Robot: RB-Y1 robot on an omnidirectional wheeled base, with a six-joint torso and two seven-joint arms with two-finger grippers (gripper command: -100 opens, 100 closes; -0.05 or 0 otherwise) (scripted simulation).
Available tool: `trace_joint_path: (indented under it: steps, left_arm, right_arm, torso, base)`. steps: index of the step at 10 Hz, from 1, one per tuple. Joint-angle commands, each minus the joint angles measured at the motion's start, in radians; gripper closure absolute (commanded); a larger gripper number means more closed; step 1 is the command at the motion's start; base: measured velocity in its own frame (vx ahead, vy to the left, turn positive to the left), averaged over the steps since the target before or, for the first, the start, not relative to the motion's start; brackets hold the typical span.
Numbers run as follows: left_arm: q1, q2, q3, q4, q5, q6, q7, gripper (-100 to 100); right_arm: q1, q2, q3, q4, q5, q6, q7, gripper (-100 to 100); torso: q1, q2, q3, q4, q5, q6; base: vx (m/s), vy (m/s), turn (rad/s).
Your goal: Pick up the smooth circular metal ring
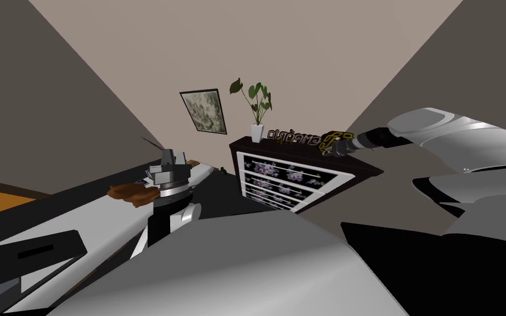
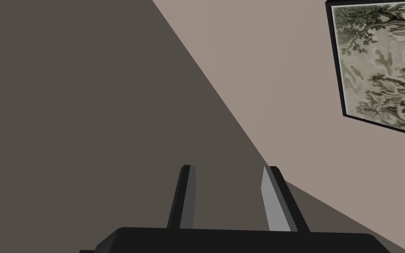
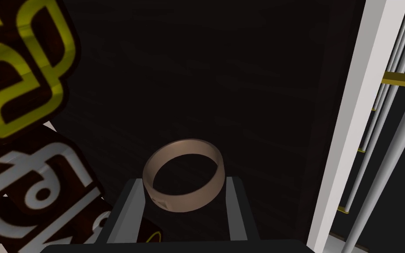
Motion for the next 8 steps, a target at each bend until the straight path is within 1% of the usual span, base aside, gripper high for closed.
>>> trace_joint_path:
  steps: [1,2,3,4,5,6,7,8]
  left_arm:
    - [0.0,0.0,0.0,0.0,0.0,0.0,0.0,0]
    - [0.0,0.0,0.0,0.0,0.0,0.0,0.0,0]
    - [0.0,0.0,0.0,0.0,0.0,0.0,0.0,0]
    - [0.0,0.0,0.0,0.0,0.0,0.0,0.0,0]
    - [0.0,0.0,0.0,0.0,0.0,0.0,0.0,0]
    - [0.0,0.0,0.0,0.0,0.0,0.0,0.0,0]
    - [0.0,0.0,0.0,0.0,0.0,0.0,0.0,0]
    - [0.0,0.0,0.0,0.0,0.0,0.0,0.0,0]
  right_arm:
    - [-0.008,0.001,0.001,0.043,0.002,-0.01,0.029,100]
    - [-0.017,-0.008,0.008,0.078,-0.016,-0.031,0.07,100]
    - [-0.017,-0.008,0.008,0.106,-0.016,-0.031,0.087,100]
    - [-0.025,-0.017,0.014,0.15,-0.034,-0.053,0.127,100]
    - [-0.025,-0.017,0.014,0.17,-0.034,-0.053,0.146,100]
    - [-0.025,-0.017,0.014,0.17,-0.034,-0.053,0.146,100]
    - [-0.033,-0.026,0.02,0.2,-0.051,-0.074,0.186,100]
    - [-0.033,-0.026,0.02,0.234,-0.051,-0.074,0.204,100]
  torso:
    - [0.0,0.0,0.0,0.0,0.0,0.0]
    - [-0.002,0.001,0.001,0.0,0.0,0.0]
    - [-0.002,0.0,0.0,0.0,0.0,0.0]
    - [-0.002,0.001,0.001,0.0,-0.001,0.001]
    - [0.0,0.0,0.0,0.0,0.0,0.001]
    - [0.0,0.001,0.001,0.0,0.0,0.001]
    - [-0.002,0.002,0.001,0.001,0.0,0.0]
    - [-0.001,0.002,0.001,0.001,0.0,0.0]
  base:
    - [0.016,0.028,0.004]
    - [0.035,0.034,0.051]
    - [0.031,0.04,0.026]
    - [0.044,0.074,0.041]
    - [0.033,0.059,0.013]
    - [0.002,0.017,-0.008]
    - [0.014,0.039,0.055]
    - [0.022,0.042,0.033]
